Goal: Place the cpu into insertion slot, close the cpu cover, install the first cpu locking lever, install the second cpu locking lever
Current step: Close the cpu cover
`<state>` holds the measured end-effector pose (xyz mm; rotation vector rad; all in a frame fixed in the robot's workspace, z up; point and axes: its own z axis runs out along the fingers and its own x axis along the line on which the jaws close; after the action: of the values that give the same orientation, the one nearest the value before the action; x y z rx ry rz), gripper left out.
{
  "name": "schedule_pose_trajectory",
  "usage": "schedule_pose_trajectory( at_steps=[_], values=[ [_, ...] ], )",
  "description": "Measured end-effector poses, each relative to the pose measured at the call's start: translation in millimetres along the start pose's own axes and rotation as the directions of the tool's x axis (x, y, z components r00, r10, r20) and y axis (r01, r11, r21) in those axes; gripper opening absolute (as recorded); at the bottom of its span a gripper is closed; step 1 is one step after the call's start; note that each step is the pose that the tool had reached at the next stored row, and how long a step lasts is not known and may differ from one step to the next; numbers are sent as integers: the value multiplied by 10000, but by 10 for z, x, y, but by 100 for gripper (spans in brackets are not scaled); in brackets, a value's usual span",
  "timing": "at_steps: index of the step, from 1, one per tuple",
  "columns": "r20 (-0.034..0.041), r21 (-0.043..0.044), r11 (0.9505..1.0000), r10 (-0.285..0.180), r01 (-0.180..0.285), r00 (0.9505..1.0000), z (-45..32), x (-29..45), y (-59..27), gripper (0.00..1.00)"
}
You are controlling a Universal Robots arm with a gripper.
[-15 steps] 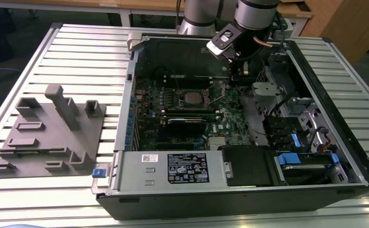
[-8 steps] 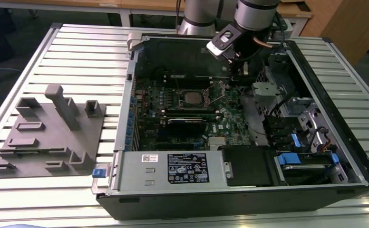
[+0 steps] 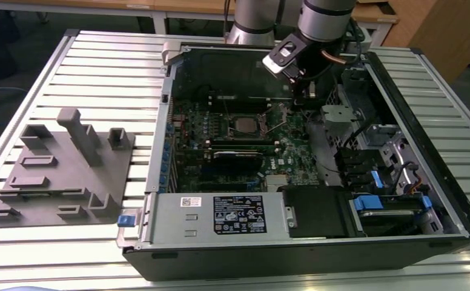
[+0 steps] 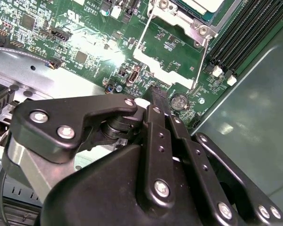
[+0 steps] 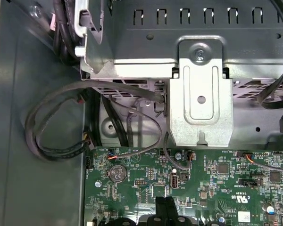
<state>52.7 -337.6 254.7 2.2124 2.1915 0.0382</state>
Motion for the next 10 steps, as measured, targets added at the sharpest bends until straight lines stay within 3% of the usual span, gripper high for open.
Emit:
schedule_pose_trajectory(
  at_steps=[10],
  values=[
    [0, 0, 10000, 0, 0, 10000, 69, 0, -3, 11]
  ],
)
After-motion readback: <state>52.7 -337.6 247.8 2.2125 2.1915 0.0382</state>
